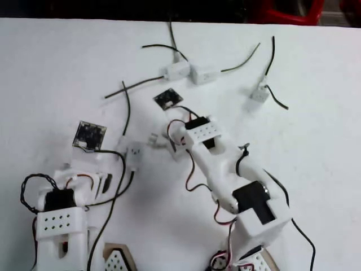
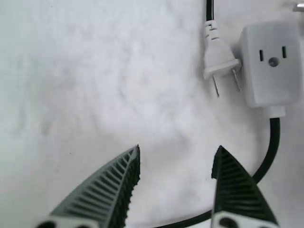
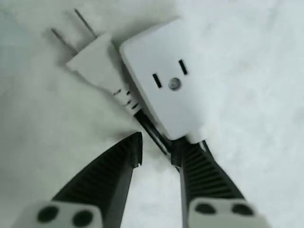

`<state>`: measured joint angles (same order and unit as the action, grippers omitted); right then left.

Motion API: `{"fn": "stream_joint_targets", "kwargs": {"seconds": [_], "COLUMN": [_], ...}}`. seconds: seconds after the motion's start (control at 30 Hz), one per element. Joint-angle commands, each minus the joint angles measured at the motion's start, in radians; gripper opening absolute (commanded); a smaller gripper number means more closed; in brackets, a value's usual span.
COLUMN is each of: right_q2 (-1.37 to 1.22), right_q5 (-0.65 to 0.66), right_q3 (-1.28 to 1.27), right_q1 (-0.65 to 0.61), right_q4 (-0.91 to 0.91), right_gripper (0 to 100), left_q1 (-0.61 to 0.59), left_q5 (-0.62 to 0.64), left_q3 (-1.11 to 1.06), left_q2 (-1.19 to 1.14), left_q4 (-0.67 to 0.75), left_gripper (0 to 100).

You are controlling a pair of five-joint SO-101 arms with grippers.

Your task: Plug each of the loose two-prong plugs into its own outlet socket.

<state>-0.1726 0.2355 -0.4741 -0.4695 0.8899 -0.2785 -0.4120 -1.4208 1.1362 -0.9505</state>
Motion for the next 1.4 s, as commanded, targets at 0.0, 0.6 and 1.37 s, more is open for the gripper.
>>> {"fn": "stream_joint_targets", "kwargs": {"seconds": [0.0, 0.6, 1.37], "right_q2": [0.005, -0.099, 0.639], "right_q5": [0.064, 0.157, 0.178], "right_q3": [0.014, 0.092, 0.086], "right_q1": [0.021, 0.05, 0.338], "right_q4": [-0.002, 0.154, 0.504], "right_gripper": [11.0, 4.2, 1.7], "left_q1": [-0.012, -0.012, -0.012], "left_q5": [-0.006, -0.006, -0.008], "left_q3": [0.0, 0.0, 0.0], "left_q2": [0.018, 0.018, 0.018], "left_q4": [0.025, 0.025, 0.025], "left_gripper": [25, 25, 25]}}
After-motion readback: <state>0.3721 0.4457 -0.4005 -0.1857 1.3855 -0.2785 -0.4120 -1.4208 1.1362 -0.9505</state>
